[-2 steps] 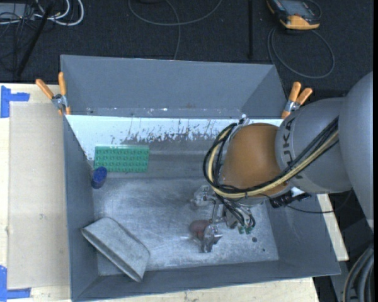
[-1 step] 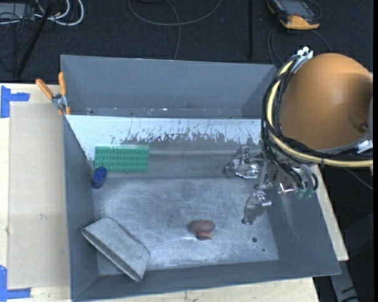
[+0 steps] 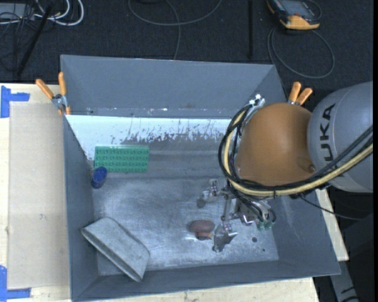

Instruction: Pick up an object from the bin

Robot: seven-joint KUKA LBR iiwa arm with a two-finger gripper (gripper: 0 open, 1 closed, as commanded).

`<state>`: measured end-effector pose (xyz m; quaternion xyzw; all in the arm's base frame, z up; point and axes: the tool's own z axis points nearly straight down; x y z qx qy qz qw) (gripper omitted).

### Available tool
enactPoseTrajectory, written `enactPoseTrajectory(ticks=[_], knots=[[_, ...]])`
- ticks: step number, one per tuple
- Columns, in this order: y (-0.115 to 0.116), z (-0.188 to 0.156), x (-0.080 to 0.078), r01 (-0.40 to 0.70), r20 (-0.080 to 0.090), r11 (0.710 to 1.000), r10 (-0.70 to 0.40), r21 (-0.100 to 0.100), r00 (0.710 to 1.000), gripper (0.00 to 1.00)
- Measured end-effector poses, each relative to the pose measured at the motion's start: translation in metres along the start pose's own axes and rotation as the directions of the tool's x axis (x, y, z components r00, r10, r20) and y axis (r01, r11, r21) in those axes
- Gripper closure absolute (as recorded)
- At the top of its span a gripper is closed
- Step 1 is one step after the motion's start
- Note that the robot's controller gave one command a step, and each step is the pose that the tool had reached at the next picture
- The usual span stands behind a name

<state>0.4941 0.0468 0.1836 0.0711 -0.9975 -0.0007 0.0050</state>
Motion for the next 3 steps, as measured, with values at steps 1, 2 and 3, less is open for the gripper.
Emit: enactPoseTrajectory(ticks=[1, 2, 3], knots=[[-0.021, 0.111, -0.023, -0.222, 0.009, 0.975, 0.222, -0.001, 0.975, 0.0], [-0.021, 0.106, -0.024, -0.222, 0.017, 0.975, 0.222, -0.002, 0.975, 1.0], [-0.035, -0.029, -0.019, -0.199, 0.017, 0.98, 0.199, 0.0, 0.98, 1.0]])
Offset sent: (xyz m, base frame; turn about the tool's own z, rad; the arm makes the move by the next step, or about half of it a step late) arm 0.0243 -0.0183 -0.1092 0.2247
